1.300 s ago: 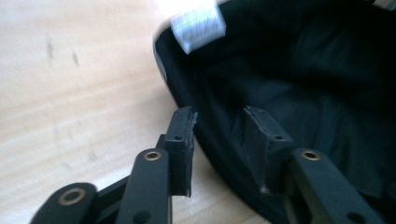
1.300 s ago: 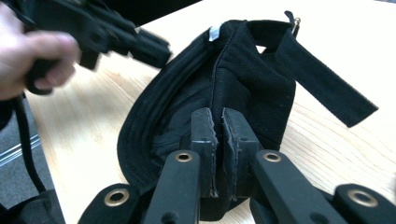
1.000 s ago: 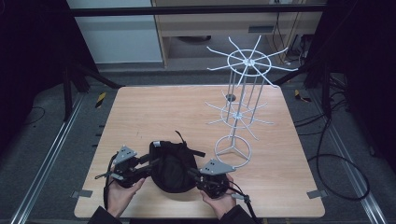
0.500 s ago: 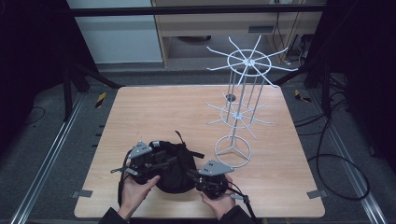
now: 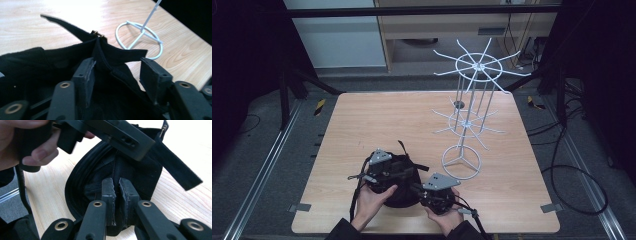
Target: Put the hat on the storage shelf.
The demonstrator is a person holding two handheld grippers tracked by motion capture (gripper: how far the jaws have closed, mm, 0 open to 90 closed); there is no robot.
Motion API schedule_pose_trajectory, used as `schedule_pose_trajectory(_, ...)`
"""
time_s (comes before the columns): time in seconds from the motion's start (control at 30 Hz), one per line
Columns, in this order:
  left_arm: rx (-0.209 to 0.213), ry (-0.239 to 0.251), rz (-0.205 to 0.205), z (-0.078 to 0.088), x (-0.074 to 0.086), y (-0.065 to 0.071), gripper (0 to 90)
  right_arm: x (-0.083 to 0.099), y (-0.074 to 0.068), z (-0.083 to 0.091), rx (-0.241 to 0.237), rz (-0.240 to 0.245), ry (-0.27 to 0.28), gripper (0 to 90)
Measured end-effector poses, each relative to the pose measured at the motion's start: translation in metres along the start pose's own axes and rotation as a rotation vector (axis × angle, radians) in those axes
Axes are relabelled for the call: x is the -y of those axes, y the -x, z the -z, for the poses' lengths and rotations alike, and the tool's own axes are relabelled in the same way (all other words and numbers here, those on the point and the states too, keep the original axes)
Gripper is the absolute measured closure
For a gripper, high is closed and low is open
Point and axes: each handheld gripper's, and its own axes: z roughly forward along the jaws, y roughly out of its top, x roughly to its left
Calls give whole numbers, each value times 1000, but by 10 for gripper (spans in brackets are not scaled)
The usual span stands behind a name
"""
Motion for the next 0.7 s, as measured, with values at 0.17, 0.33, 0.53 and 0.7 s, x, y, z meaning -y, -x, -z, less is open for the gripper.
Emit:
schedule_pose_trajectory(0.17, 6, -7, 36, 0, 0, -2, 614, 1, 0, -1, -6, 5, -7, 828)
schedule_pose_trajectory(0.33, 21, -11, 46, 1, 1, 0, 718, 1, -1, -1, -19, 2, -13, 806)
schedule_pose_trajectory(0.53, 32, 32, 37, 8, 1, 3, 772, -2, 0, 3, -70, -22, 7, 689)
schedule_pose_trajectory(0.7, 47, 90, 44, 23, -5, 3, 779, -11, 3, 20, -108, -53, 77, 609)
